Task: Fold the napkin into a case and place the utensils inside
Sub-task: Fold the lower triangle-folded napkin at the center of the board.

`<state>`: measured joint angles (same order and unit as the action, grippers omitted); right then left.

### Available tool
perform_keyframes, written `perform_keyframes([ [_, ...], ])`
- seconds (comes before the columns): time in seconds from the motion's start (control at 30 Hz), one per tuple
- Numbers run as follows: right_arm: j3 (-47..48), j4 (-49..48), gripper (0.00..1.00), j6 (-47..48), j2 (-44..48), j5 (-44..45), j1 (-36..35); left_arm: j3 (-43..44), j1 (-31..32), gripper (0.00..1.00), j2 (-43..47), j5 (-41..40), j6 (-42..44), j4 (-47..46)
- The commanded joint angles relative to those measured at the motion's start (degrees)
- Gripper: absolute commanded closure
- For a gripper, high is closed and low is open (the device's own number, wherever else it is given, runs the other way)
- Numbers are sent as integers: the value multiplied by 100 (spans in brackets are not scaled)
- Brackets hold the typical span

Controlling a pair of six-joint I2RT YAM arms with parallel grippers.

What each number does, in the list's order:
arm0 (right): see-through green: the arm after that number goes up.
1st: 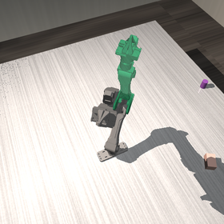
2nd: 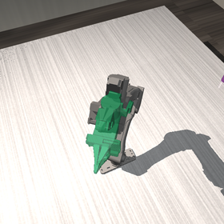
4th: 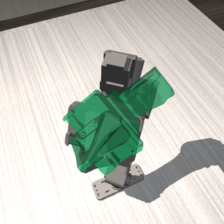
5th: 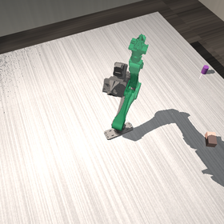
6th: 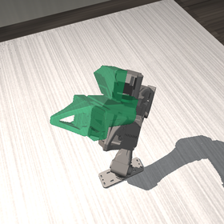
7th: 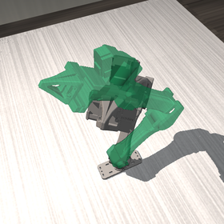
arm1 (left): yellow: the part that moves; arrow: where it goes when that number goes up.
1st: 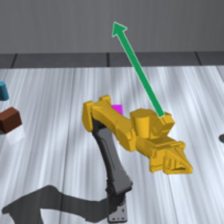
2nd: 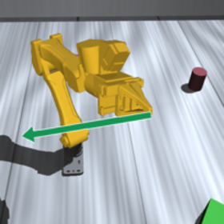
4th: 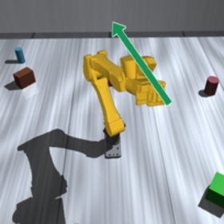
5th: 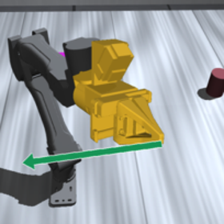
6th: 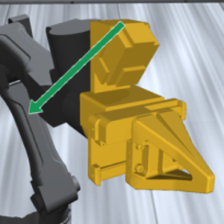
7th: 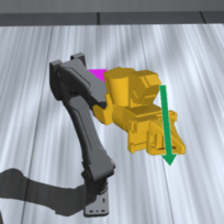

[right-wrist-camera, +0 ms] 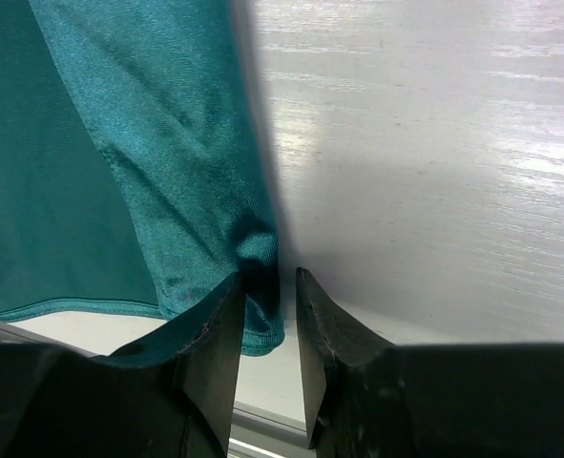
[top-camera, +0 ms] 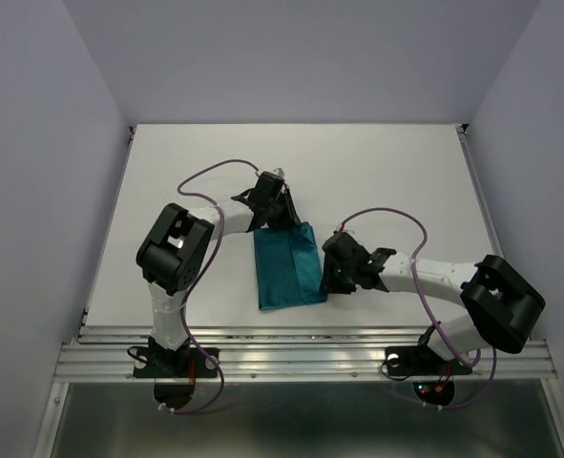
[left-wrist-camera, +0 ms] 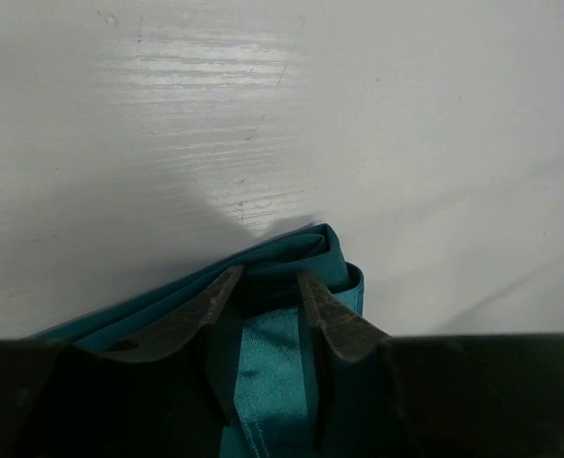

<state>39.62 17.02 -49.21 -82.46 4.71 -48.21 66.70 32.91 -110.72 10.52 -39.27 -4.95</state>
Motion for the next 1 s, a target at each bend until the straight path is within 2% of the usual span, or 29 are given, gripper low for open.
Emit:
perform_keyframes([
  [0.0,213,487,66,254,10,276,-49,317,-12,56,410,-375,288,442],
  [0.13,283,645,65,289,98,363,-110,502,-12,51,542,-498,411,714],
  [0.2,301,803,61,298,238,600,-189,502,-12,50,717,-630,464,846],
  [0.27,371,970,60,316,370,750,-364,520,-12,46,893,-788,534,995],
  [0.33,511,1136,60,307,397,1022,-452,555,-12,37,1016,-928,578,1110],
  [0.5,827,1357,49,333,266,1488,-786,345,-21,36,1341,-1192,569,1304],
  [0.57,925,1401,48,351,186,1638,-840,64,-21,36,1526,-1219,455,1304],
  [0.67,1100,1340,48,421,28,1656,-1015,-437,-12,42,1807,-1097,280,1190],
  [0.77,1294,1304,50,474,-200,1656,-1269,-945,-3,75,2079,-756,156,1005],
  [0.8,1346,1304,50,517,-270,1656,-1322,-1078,-3,98,2133,-675,86,900],
  [0.97,1488,1146,52,606,-639,1481,-1455,-1765,93,100,2397,-139,-37,548],
])
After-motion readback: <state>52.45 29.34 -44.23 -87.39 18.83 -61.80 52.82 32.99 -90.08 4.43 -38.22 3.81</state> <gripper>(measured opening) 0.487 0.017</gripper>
